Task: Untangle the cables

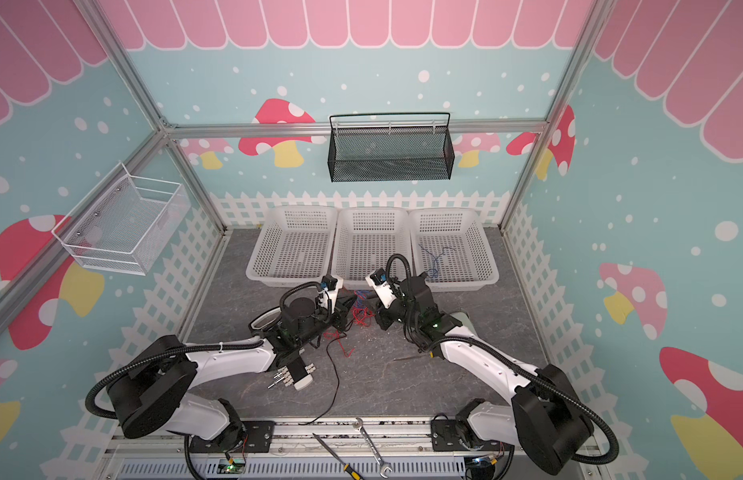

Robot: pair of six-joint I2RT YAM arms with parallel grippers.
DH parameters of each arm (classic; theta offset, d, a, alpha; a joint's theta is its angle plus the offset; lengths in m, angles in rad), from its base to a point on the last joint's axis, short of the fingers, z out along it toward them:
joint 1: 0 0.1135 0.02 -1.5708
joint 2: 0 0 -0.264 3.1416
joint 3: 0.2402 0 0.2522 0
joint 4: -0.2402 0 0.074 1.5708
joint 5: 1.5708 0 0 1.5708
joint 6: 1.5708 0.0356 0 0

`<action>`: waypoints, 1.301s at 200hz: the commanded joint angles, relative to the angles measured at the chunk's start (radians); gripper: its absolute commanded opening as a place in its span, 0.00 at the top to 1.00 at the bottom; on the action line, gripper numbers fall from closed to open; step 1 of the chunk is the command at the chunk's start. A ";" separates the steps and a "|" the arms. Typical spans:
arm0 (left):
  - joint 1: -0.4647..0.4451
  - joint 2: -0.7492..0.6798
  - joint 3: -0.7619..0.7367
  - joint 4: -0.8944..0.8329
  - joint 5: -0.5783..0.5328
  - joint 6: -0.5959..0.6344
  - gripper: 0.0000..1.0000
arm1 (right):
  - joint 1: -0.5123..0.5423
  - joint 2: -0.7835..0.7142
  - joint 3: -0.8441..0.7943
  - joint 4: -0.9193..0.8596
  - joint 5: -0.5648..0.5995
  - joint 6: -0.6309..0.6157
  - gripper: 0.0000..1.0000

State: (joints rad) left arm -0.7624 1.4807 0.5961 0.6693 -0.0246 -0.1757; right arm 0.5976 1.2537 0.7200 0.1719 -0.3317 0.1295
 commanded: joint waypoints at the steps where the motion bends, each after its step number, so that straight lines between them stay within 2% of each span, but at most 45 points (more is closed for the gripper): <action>1: 0.002 -0.012 -0.006 0.002 -0.019 0.008 1.00 | 0.006 0.027 0.037 -0.011 -0.010 0.008 0.80; 24: 0.002 -0.008 -0.007 0.004 -0.014 0.010 1.00 | 0.006 0.046 0.048 -0.005 -0.019 0.014 0.80; 39: 0.002 -0.007 -0.010 0.006 -0.008 0.010 1.00 | 0.007 0.053 0.051 0.000 -0.017 0.019 0.87; 57: 0.002 -0.005 -0.019 0.018 0.001 0.011 1.00 | 0.007 0.061 0.059 0.007 -0.016 0.020 1.00; 105: 0.003 -0.025 -0.057 0.020 -0.032 0.017 1.00 | 0.006 0.017 0.056 -0.015 0.082 0.012 1.00; 146: 0.006 -0.057 -0.075 0.004 -0.034 0.026 1.00 | 0.006 -0.016 0.053 -0.055 0.068 -0.010 1.00; 179: 0.012 -0.085 -0.095 0.020 -0.029 0.025 0.76 | 0.006 -0.019 0.037 -0.073 0.061 -0.039 1.00; 237: 0.015 -0.087 -0.109 0.005 -0.036 0.084 0.54 | 0.006 -0.078 0.016 -0.037 -0.035 -0.075 1.00; 260: 0.015 -0.062 -0.126 0.037 0.016 0.117 0.49 | 0.005 -0.098 0.017 -0.027 -0.022 -0.064 1.00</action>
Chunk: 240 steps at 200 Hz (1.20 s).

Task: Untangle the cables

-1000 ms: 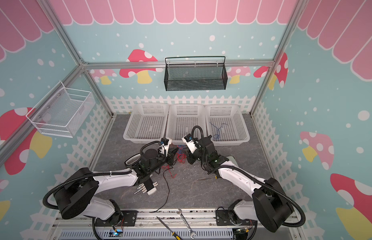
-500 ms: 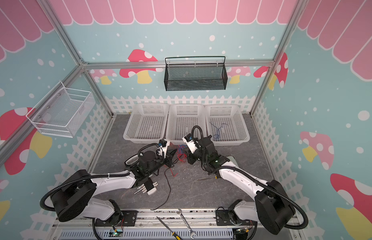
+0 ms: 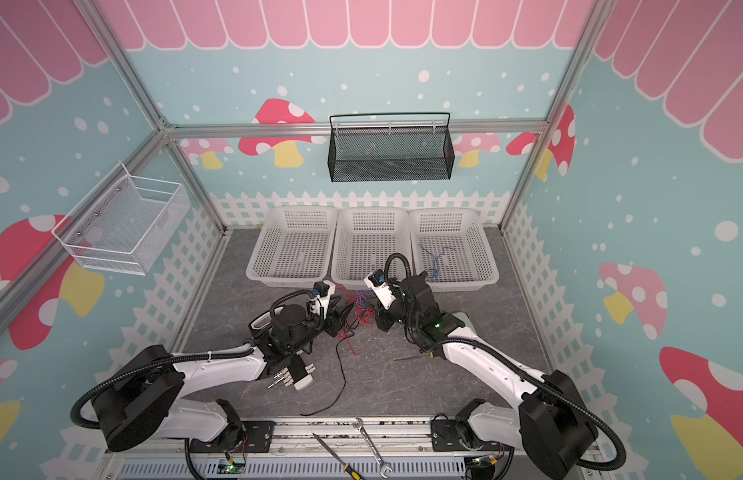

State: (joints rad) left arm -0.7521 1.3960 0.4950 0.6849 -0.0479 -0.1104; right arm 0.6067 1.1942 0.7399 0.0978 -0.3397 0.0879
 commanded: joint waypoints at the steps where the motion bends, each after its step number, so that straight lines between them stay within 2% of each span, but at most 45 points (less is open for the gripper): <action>1: 0.005 0.024 -0.026 0.022 0.043 0.054 0.49 | -0.003 -0.039 -0.002 0.047 -0.014 -0.022 1.00; 21: 0.004 0.051 -0.049 0.078 0.065 0.070 0.47 | -0.003 -0.040 0.003 0.054 -0.006 -0.002 1.00; 51: -0.001 0.107 -0.105 0.255 0.074 0.084 0.46 | -0.004 -0.037 0.006 0.074 -0.048 0.022 1.00; 83: -0.017 0.150 -0.110 0.333 0.052 0.086 0.46 | -0.004 -0.036 0.018 0.074 -0.031 0.046 1.00; 122: -0.099 0.202 -0.130 0.538 -0.103 0.186 0.46 | -0.003 -0.021 0.032 0.071 0.003 0.076 1.00; 189: -0.142 0.148 -0.133 0.478 -0.156 0.251 0.45 | -0.003 0.013 0.054 0.050 0.046 0.100 1.00; 240: -0.190 0.172 -0.118 0.503 -0.196 0.326 0.45 | -0.003 0.044 0.081 0.039 0.019 0.113 1.00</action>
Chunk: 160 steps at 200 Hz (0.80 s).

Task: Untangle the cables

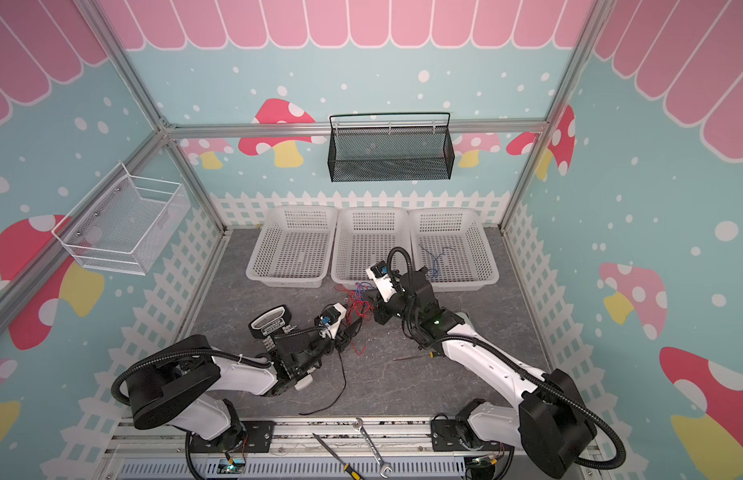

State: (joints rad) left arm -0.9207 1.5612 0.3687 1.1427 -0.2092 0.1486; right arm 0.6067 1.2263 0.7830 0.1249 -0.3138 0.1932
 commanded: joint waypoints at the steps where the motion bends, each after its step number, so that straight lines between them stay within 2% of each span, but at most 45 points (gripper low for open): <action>1: -0.022 0.008 0.009 0.046 -0.035 0.068 0.45 | -0.003 0.012 0.039 0.011 -0.008 0.008 1.00; 65: -0.039 0.093 0.033 0.124 -0.057 0.083 0.54 | -0.004 0.024 0.064 -0.002 -0.081 0.021 1.00; 92: -0.054 0.131 0.035 0.191 -0.104 0.105 0.56 | -0.003 0.031 0.081 -0.012 -0.103 0.025 1.00; 102: -0.059 0.149 0.032 0.239 -0.152 0.116 0.57 | -0.003 0.035 0.082 -0.013 -0.111 0.028 1.00; 118: -0.064 0.160 0.037 0.270 -0.192 0.128 0.61 | -0.004 0.040 0.082 -0.016 -0.111 0.029 1.00; 160: -0.073 0.130 0.026 0.274 -0.239 0.154 0.60 | -0.003 0.046 0.091 -0.047 -0.066 0.029 1.00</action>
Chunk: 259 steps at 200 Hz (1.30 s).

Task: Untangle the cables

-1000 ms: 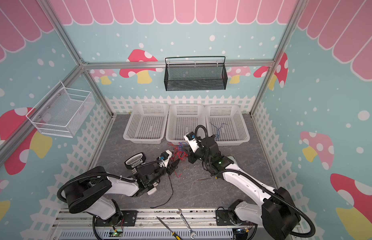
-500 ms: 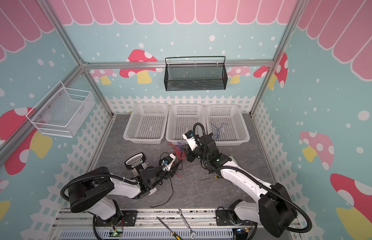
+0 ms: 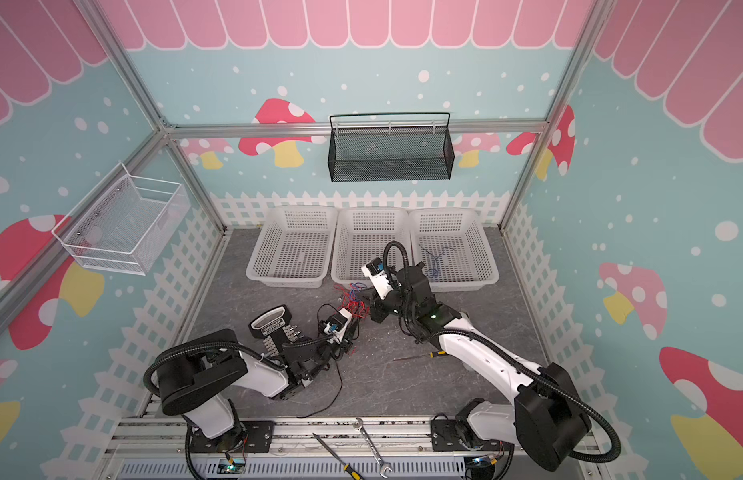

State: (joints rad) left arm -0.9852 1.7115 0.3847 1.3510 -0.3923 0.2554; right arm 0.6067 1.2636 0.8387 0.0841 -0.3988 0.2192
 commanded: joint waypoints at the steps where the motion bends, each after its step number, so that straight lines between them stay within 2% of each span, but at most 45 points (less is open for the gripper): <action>1: -0.009 -0.021 0.009 0.066 -0.056 0.048 0.60 | -0.003 0.009 0.036 -0.006 0.020 0.003 1.00; 36: -0.013 -0.041 -0.009 0.066 -0.068 0.051 0.55 | -0.004 0.014 0.048 -0.014 0.015 -0.001 1.00; 71: -0.021 -0.023 0.010 0.066 -0.041 0.076 0.57 | -0.003 0.019 0.056 -0.015 -0.013 -0.003 1.00; 87: -0.025 -0.009 0.024 0.066 -0.037 0.091 0.67 | -0.003 0.020 0.062 -0.018 -0.026 -0.003 1.00; 104: -0.029 -0.003 0.035 0.065 -0.043 0.091 0.82 | -0.004 0.018 0.062 -0.020 -0.035 -0.003 1.00; 132: -0.029 -0.007 0.037 0.065 -0.073 0.075 1.00 | -0.004 0.016 0.058 -0.026 -0.039 -0.006 1.00; 155: -0.029 -0.009 0.024 0.065 -0.083 0.057 1.00 | -0.003 0.008 0.056 -0.027 -0.025 -0.004 1.00; 177: -0.029 -0.003 0.002 0.065 -0.092 0.028 1.00 | -0.003 -0.003 0.070 -0.044 0.040 0.002 1.00; 230: -0.021 0.002 -0.062 0.065 -0.164 -0.043 1.00 | -0.011 -0.064 0.099 -0.135 0.302 -0.001 1.00; 259: -0.009 -0.001 -0.067 0.065 -0.162 -0.059 1.00 | -0.024 -0.081 0.092 -0.144 0.285 -0.004 1.00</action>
State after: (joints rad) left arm -1.0061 1.7000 0.3256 1.3819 -0.5316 0.2268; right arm 0.5945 1.2133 0.9062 -0.0547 -0.1623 0.2188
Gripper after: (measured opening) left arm 0.047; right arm 0.054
